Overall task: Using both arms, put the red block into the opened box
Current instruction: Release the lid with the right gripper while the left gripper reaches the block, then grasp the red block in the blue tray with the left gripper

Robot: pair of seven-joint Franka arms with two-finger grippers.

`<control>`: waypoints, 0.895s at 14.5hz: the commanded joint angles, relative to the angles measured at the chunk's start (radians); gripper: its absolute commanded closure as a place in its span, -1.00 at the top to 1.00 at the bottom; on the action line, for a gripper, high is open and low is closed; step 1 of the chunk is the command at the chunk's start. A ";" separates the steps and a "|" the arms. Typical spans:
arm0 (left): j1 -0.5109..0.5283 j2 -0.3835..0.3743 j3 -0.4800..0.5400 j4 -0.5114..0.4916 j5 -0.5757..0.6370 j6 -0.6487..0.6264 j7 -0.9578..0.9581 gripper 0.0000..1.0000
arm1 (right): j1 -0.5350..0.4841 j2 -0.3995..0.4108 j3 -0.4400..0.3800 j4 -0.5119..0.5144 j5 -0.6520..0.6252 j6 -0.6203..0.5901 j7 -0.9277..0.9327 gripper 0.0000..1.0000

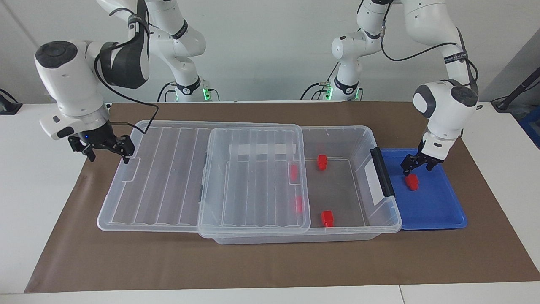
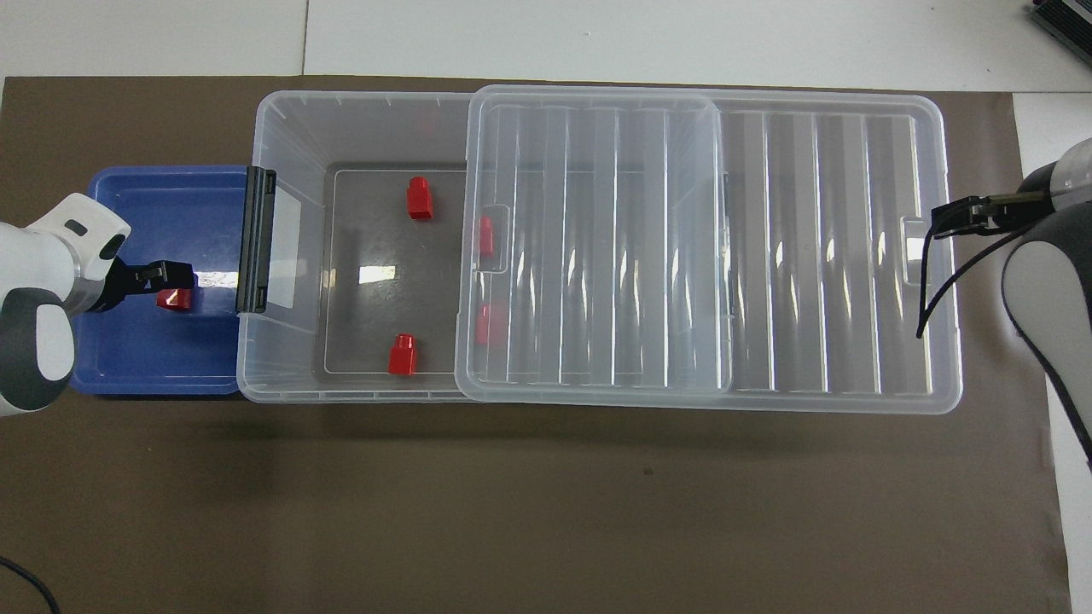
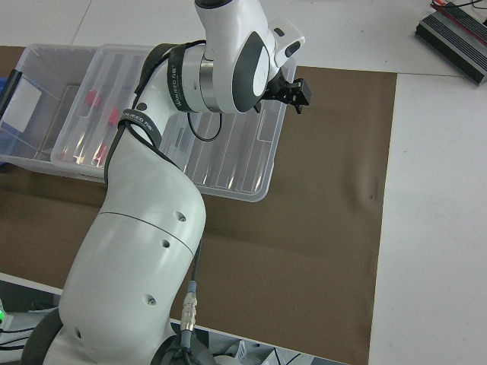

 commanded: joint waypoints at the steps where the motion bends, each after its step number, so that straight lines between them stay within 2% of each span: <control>1: 0.019 0.025 -0.006 -0.005 -0.007 0.038 0.022 1.00 | -0.007 -0.082 0.006 -0.011 0.032 -0.075 0.040 1.00; 6: 0.021 0.064 -0.004 -0.005 -0.002 0.065 0.084 1.00 | 0.002 -0.170 0.006 -0.012 0.042 -0.241 0.131 1.00; 8: 0.021 0.070 -0.004 -0.005 0.001 0.067 0.085 1.00 | 0.000 -0.174 0.005 -0.028 0.095 -0.229 0.133 1.00; 12: 0.019 0.079 -0.004 -0.006 0.027 0.071 0.119 1.00 | 0.002 -0.176 0.005 -0.029 0.095 -0.229 0.128 1.00; 13: 0.019 0.079 -0.004 -0.005 0.027 0.070 0.119 0.92 | 0.003 -0.176 0.005 -0.029 0.095 -0.229 0.128 1.00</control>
